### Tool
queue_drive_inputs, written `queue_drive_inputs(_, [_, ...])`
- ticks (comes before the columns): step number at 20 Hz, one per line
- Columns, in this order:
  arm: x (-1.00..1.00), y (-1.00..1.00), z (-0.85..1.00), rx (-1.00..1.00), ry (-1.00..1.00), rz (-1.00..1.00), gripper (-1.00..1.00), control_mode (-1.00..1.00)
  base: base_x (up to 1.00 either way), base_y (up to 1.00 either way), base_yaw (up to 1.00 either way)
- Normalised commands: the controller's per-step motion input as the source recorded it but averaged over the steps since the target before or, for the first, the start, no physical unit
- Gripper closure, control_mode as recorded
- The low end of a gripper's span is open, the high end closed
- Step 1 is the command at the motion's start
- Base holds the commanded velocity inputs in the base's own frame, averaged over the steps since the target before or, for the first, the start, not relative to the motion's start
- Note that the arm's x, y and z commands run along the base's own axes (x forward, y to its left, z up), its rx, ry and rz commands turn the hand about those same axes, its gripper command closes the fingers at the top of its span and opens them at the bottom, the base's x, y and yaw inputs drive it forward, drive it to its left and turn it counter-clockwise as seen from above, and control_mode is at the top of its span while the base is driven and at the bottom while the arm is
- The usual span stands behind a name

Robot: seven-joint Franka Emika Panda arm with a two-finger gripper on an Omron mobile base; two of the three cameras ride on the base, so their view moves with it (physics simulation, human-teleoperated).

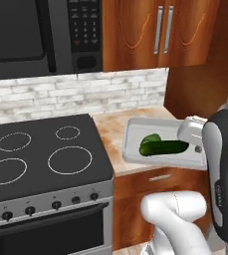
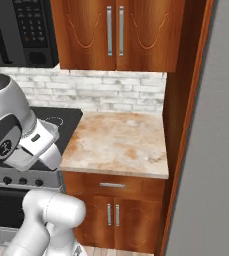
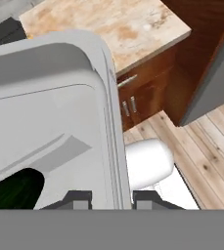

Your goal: Take the avocado and cucumber out of the freezer and place them in the tupperware container on the counter. Then put the tupperware containing the vegetables back in the freezer.

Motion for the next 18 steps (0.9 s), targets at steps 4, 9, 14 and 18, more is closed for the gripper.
queue_drive_inputs(4, [0.0,0.0,0.0,0.0,0.0,0.0,1.0,1.0,-1.0,0.0,-0.16])
queue_drive_inputs(9, [0.0,0.0,0.0,0.0,0.0,0.0,1.0,1.0,-0.56,-0.1,-0.16])
queue_drive_inputs(14, [0.0,0.0,0.0,0.0,0.0,0.0,1.0,1.0,0.22,-0.51,0.06])
queue_drive_inputs(18, [0.0,0.0,0.0,0.0,0.0,0.0,1.0,1.0,0.19,-0.68,0.17])
